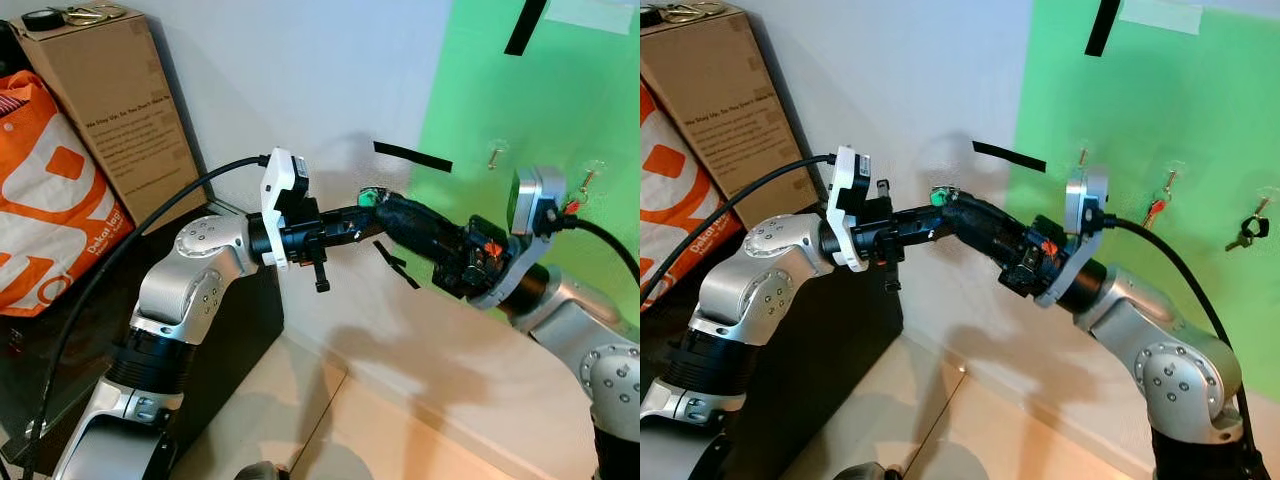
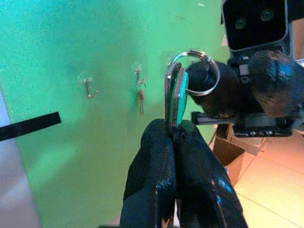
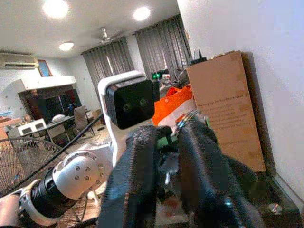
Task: Hang keys on a hook
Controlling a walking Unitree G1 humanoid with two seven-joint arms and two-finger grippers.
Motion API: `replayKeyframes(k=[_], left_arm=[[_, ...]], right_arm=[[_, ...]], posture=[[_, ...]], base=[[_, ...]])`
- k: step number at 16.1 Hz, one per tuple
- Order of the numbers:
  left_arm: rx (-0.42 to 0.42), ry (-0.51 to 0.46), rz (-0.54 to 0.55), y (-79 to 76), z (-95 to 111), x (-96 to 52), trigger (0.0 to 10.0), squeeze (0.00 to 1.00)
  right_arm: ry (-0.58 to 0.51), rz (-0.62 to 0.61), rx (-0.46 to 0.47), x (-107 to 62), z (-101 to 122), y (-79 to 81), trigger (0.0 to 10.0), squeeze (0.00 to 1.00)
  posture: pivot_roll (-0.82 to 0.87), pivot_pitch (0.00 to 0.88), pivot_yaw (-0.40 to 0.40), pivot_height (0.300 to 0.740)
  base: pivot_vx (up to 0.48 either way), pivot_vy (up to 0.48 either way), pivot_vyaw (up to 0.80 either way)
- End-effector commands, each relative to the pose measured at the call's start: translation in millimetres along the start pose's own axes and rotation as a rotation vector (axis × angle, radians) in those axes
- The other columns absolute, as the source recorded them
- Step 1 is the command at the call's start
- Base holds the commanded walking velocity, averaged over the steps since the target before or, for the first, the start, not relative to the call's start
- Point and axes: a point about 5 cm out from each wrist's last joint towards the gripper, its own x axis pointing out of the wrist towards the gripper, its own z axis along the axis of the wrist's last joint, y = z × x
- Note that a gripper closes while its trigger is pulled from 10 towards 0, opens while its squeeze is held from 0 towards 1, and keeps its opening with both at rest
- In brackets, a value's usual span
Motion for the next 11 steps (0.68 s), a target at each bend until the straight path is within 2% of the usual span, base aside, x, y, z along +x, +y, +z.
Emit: replayKeyframes(k=[1,4,5,8,9,10,11], left_arm=[[0.010,0.009,0.000,0.0,2.3,-1.8,0.0,0.00],[0.009,0.015,0.001,0.4,2.2,-2.9,0.0,0.00],[0.011,0.028,0.002,0.9,1.0,-4.5,0.0,0.00],[0.029,0.058,0.027,5.7,-1.0,-7.1,0.0,0.00],[0.044,0.075,0.054,9.9,-2.0,-7.8,0.0,0.00],[0.048,0.079,0.060,10.8,-2.4,-7.8,0.0,0.00],[0.052,0.089,0.077,12.2,-4.1,-7.4,0.0,0.00]], right_arm=[[0.000,-0.014,-0.007,-0.9,0.8,-1.3,10.0,1.00],[-0.014,-0.053,-0.017,-3.5,2.1,-6.1,10.0,1.00],[-0.041,-0.104,-0.024,-7.4,5.3,-12.3,10.0,1.00],[-0.045,-0.165,-0.029,-17.2,5.3,-18.0,10.0,1.00],[-0.022,-0.269,-0.041,-25.2,1.0,-25.5,10.0,1.00],[-0.015,-0.319,-0.050,-28.3,-0.9,-29.3,10.0,1.00],[0.000,-0.438,-0.081,-34.8,-5.0,-37.3,10.0,1.00]], posture=[[-0.03,0.000,0.069,0.740],[-0.03,0.000,0.071,0.740],[-0.03,0.000,0.073,0.740],[-0.04,0.000,0.079,0.740],[-0.04,0.000,0.079,0.740],[-0.04,0.000,0.081,0.740],[-0.04,0.000,0.082,0.740]], base=[[0.000,0.000,0.00],[0.000,0.000,0.00],[0.000,0.000,0.00],[0.000,0.000,0.00],[0.000,0.000,0.00],[0.000,0.000,0.00],[0.000,0.000,0.00]])
